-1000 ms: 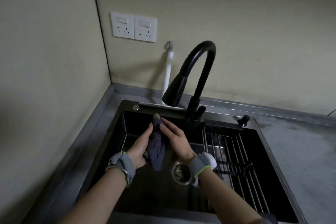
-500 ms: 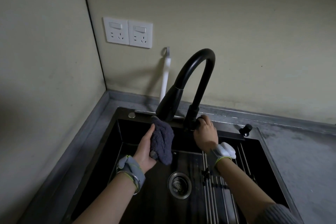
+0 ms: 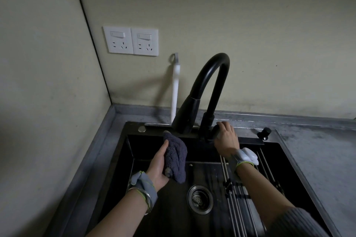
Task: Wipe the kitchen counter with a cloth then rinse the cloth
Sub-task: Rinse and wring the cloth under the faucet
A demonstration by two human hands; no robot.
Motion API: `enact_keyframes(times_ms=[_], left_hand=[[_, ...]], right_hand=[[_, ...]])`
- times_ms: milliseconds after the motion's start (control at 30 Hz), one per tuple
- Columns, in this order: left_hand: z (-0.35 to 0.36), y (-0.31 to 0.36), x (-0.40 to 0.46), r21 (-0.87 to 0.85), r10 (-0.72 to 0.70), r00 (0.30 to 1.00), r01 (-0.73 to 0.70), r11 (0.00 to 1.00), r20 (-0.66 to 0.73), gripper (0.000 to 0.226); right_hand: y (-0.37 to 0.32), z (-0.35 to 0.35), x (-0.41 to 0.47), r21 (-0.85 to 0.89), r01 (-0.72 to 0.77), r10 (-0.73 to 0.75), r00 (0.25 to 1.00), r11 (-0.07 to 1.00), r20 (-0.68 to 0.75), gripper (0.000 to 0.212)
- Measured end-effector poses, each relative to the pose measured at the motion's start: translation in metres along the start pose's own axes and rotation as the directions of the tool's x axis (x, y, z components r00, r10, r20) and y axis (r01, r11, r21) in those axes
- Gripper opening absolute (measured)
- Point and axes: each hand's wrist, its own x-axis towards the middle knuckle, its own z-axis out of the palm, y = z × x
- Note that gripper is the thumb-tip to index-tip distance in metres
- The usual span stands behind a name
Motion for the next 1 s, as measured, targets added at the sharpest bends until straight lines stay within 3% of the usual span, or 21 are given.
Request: enact_keyframes(times_ms=[233,833,933,1000], left_hand=[[0.003,0.004,0.009,0.019,-0.025,1.0,0.025,1.0,0.013,0.046],[0.005,0.005,0.023,0.012,-0.049,0.999,0.049,0.999,0.017,0.039],[0.005,0.006,0.022,0.023,-0.055,0.998,0.055,0.998,-0.005,0.04],[0.004,0.005,0.02,0.019,-0.051,0.998,0.052,0.998,-0.034,0.047]], right_hand=[[-0.001,0.008,-0.013,0.073,-0.011,0.015,0.998,0.997,-0.055,0.042],[-0.006,0.022,-0.031,0.138,-0.082,0.086,0.996,0.987,-0.024,0.06],[-0.016,0.028,-0.041,0.183,-0.131,0.159,0.976,0.974,-0.149,0.063],[-0.031,0.039,-0.055,0.342,-0.148,0.256,0.921,0.928,-0.294,0.057]])
